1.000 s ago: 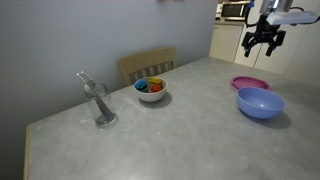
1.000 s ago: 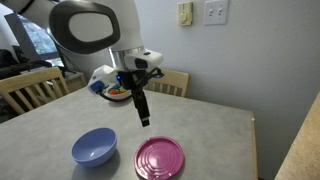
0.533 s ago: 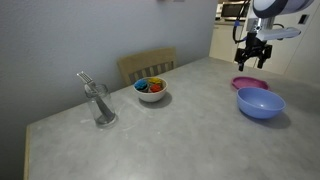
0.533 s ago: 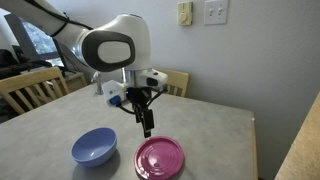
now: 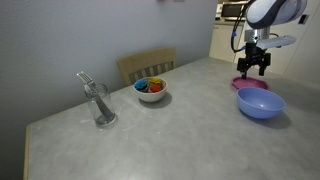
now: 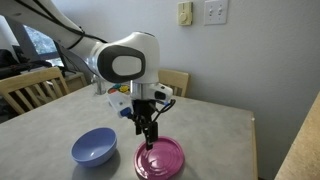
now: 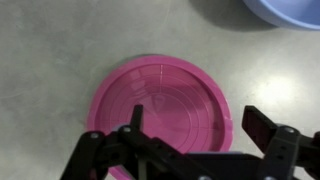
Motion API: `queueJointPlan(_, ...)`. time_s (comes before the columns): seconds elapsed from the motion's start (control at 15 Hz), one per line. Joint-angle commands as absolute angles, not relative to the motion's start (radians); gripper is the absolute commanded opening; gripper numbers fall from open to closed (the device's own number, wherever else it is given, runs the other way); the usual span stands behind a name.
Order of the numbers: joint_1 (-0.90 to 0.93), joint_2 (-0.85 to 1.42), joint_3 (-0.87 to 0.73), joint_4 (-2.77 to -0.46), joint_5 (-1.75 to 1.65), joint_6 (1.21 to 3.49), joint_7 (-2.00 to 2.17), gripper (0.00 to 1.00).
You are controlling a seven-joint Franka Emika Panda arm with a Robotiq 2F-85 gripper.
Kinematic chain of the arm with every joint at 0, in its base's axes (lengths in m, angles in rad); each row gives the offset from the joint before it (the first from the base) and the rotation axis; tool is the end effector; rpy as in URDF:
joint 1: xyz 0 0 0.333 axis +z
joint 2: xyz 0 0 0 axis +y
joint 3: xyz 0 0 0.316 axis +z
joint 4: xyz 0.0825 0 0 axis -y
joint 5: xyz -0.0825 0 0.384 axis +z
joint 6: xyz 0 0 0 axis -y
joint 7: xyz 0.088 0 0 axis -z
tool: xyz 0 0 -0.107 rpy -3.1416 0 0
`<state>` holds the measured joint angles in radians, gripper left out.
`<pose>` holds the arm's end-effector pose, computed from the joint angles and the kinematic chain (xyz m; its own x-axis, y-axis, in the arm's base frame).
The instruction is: Put the pink lid on the blue bowl.
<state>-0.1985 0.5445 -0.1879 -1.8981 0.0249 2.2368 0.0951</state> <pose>0.5666 -0.2259 0.2023 0.8664 -0.4635 -0.1859 -0.4529 -0.8861 0.0987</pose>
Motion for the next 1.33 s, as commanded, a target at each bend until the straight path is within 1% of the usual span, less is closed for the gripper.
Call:
queueJointPlan(0.0,-0.21,0.544,-0.17,-1.9,0.04,2.257,0.071,1.0)
queueJointPlan(0.53,-0.213,0.677,-0.132,-1.807,0.084,2.476,0.067,1.0)
queueJointPlan(0.93,-0.228,0.748,-0.131,-1.728,0.094,2.455,0.075,1.0)
queueJointPlan(1.27,-0.241,0.766,-0.125,-1.735,0.117,2.437,0.078,1.0)
